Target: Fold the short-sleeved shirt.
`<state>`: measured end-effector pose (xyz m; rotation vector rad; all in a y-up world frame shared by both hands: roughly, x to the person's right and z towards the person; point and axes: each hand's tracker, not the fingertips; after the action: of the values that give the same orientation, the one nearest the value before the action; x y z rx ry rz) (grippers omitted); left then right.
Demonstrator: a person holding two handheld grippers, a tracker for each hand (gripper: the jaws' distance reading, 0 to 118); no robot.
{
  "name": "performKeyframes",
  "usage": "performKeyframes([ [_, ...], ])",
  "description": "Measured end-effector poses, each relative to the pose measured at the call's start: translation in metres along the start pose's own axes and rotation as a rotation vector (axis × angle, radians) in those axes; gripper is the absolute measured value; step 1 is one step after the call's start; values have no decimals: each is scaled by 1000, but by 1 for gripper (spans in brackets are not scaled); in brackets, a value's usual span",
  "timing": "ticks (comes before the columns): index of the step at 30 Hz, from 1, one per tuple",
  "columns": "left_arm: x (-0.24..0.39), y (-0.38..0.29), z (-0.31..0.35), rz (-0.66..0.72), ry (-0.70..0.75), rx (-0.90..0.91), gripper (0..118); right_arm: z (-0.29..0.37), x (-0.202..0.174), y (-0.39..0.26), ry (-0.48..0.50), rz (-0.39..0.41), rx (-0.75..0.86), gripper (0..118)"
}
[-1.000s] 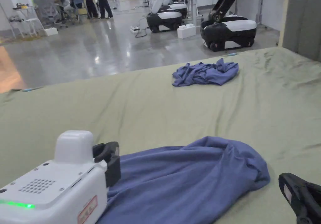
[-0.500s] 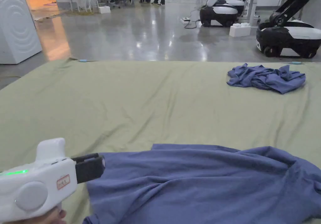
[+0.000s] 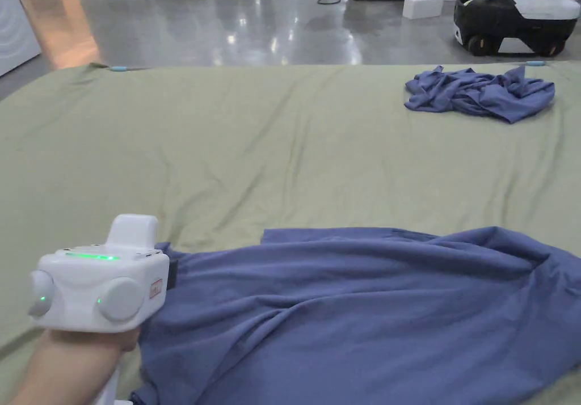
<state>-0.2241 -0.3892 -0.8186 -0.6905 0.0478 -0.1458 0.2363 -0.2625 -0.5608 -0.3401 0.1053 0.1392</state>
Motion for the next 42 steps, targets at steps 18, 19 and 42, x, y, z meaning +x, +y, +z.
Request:
performKeyframes([
  [18, -25, 54, 92, 163, -94, 204, 2, -162, 123, -91, 65, -270, -445, 56],
  [19, -26, 55, 88, 158, -93, 203, 2, -165, 121, -92, 84, -233, -457, 18],
  [42, -103, 221, 207, 216, -24, 503, 2, -108, 140, 173, -152, -82, 83, 7],
])
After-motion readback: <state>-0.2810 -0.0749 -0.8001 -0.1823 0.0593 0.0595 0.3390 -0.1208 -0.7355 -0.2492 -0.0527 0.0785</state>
